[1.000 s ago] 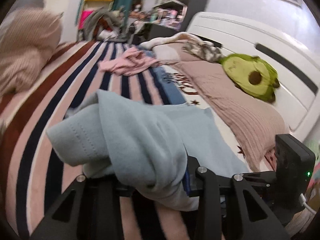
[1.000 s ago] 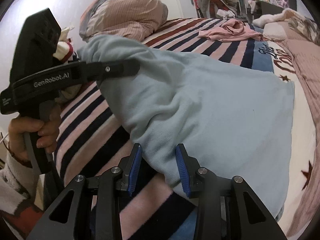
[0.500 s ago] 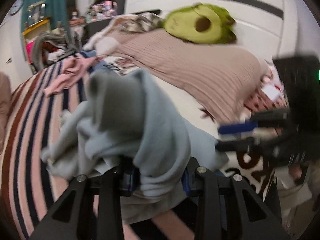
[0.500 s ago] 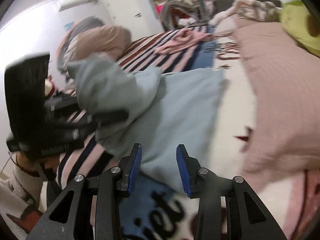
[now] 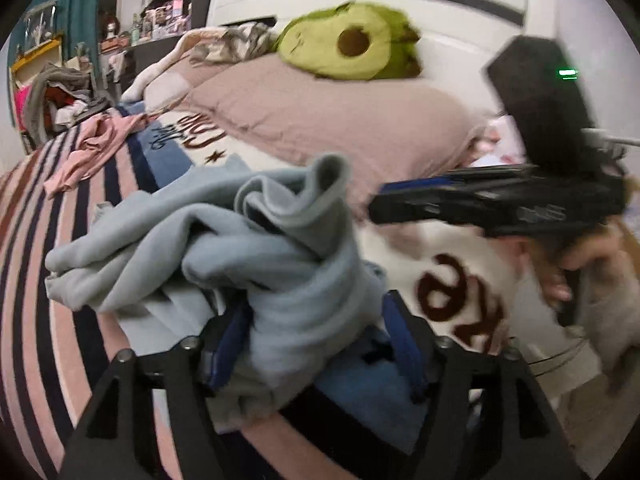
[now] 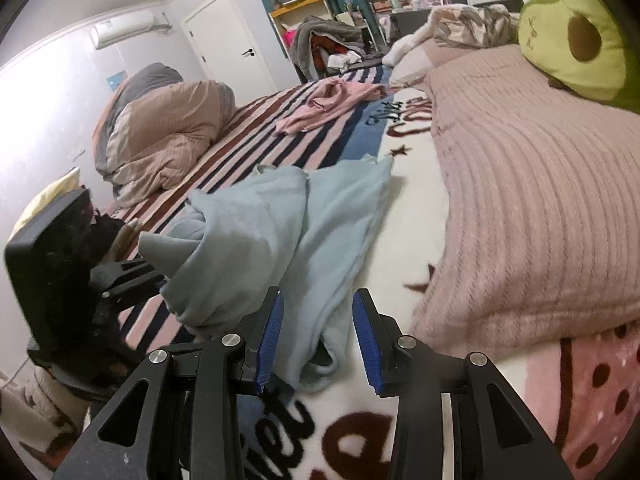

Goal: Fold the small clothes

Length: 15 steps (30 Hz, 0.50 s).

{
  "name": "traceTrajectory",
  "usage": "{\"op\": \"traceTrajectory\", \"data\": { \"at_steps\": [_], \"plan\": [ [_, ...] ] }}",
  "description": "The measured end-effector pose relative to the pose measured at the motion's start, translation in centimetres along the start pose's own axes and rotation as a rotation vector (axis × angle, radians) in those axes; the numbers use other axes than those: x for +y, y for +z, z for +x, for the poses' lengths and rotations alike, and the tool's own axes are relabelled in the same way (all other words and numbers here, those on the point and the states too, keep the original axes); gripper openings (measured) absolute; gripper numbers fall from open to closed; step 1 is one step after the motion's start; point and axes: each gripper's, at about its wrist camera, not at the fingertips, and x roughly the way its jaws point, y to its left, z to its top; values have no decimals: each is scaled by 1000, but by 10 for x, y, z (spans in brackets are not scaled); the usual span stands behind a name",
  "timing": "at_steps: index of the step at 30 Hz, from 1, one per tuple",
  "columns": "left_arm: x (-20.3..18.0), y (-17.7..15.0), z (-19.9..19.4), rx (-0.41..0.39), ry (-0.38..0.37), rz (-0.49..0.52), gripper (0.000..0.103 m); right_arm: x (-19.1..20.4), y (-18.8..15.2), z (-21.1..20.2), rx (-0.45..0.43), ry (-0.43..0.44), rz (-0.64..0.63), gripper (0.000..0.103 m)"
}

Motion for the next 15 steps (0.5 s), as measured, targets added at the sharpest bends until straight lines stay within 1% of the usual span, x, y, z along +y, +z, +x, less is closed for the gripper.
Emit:
{"op": "traceTrajectory", "data": {
  "at_steps": [2, 6, 9, 11, 13, 14, 15],
  "plan": [
    [3, -5, -14, -15, -31, -15, 68, 5, 10, -1, -16, 0, -20, 32],
    [18, -16, -47, -57, 4, -67, 68, 28, 37, -4, -54, 4, -97, 32],
    [38, -23, -70, -104, 51, -129, 68, 53, 54, -1, -70, 20, -173, 32],
    [58, -29, -84, -130, 109, -173, 69, 73, 62, 8, -61, 37, -228, 32],
    [77, -37, -94, -141, 161, -230, 69, 91, 63, 19, -34, 69, -276, 32],
    [85, -41, -96, -143, 173, -252, 69, 101, 62, 27, -10, 89, -306, 32],
    [93, -45, -99, -146, 187, -277, 69, 111, 61, 37, 19, 99, -342, 30]
  ]
}}
